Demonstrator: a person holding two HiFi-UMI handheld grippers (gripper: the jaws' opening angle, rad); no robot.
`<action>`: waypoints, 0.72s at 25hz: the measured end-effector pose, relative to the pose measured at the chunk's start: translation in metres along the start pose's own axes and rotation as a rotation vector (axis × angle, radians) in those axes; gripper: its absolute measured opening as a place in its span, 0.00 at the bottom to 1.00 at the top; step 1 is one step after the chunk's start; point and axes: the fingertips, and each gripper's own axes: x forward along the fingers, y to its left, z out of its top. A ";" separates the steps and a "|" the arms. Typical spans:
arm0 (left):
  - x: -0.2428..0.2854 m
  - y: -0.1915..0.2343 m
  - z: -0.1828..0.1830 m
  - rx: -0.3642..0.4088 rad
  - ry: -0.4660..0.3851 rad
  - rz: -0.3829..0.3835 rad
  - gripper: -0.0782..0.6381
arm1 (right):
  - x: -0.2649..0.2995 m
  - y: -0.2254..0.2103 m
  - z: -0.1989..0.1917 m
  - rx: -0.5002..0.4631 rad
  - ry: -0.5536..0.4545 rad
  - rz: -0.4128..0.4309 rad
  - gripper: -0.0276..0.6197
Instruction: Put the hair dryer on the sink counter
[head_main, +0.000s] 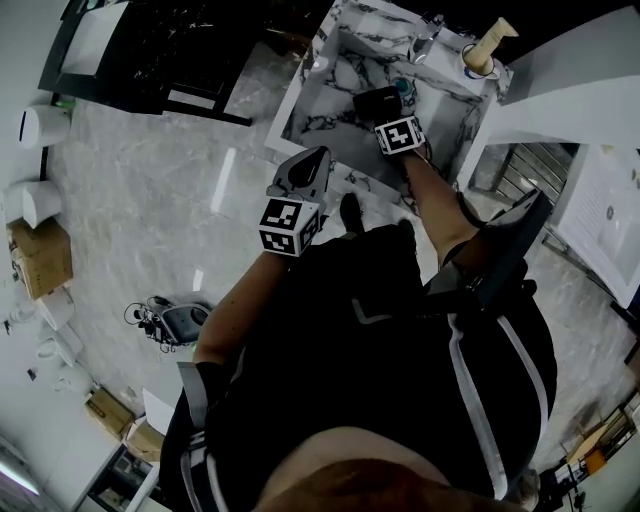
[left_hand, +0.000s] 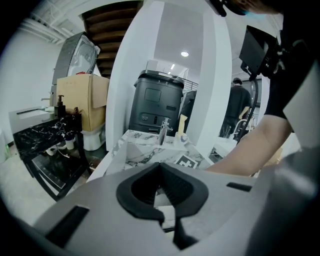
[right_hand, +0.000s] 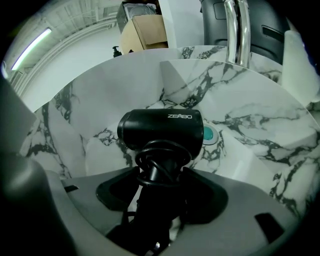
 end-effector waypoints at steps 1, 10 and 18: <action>0.000 -0.002 0.001 0.008 -0.001 -0.007 0.12 | -0.003 0.000 0.001 0.000 -0.001 -0.002 0.45; 0.006 -0.015 0.017 0.033 -0.045 -0.042 0.12 | -0.040 0.004 0.026 -0.018 -0.082 0.010 0.45; 0.013 -0.024 0.055 0.034 -0.129 -0.077 0.12 | -0.112 0.005 0.063 -0.003 -0.243 -0.018 0.45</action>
